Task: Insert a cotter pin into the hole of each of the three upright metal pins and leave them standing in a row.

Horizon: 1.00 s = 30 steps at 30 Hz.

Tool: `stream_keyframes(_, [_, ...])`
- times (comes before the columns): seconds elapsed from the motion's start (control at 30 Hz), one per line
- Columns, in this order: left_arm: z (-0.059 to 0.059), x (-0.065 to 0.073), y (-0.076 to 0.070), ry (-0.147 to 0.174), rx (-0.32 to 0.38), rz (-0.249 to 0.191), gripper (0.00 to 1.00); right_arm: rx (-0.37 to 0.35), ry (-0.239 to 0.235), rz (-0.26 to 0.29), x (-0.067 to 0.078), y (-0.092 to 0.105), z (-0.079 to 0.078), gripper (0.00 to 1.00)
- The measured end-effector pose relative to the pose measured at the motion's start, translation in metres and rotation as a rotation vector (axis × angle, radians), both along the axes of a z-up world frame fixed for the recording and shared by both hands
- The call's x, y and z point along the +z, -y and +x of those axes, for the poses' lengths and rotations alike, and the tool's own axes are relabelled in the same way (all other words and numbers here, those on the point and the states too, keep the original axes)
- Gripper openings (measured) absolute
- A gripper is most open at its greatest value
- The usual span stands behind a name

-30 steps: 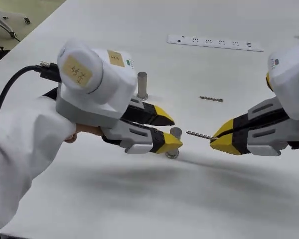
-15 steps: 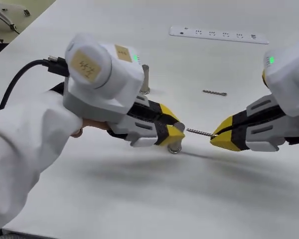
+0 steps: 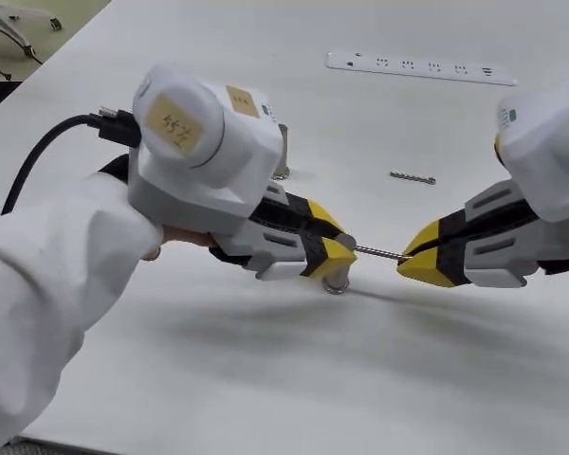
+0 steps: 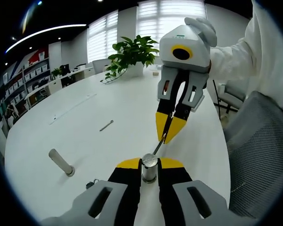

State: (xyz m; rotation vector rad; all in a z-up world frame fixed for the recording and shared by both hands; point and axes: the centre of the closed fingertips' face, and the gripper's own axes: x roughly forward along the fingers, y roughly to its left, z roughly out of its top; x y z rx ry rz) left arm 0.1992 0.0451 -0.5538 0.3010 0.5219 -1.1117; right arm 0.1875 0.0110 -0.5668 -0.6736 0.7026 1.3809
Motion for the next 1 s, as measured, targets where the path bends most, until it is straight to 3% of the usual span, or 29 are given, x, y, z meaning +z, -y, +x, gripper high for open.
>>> stream_keyframes(0.17, [-0.001, 0.000, 0.001, 0.014, 0.008, 0.007, 0.10, 0.003, 0.001, 0.005, 0.000, -0.007, 0.000, 0.00])
stream_keyframes(0.47, [0.001, 0.000, 0.001, 0.008, 0.014, 0.010, 0.10, 0.014, 0.004, 0.014, -0.005, -0.017, 0.004, 0.00])
stream_keyframes(1.0, [0.000, 0.000, 0.001, 0.008, 0.008, 0.023, 0.10, 0.081, 0.028, 0.014, -0.003, -0.033, 0.003, 0.00])
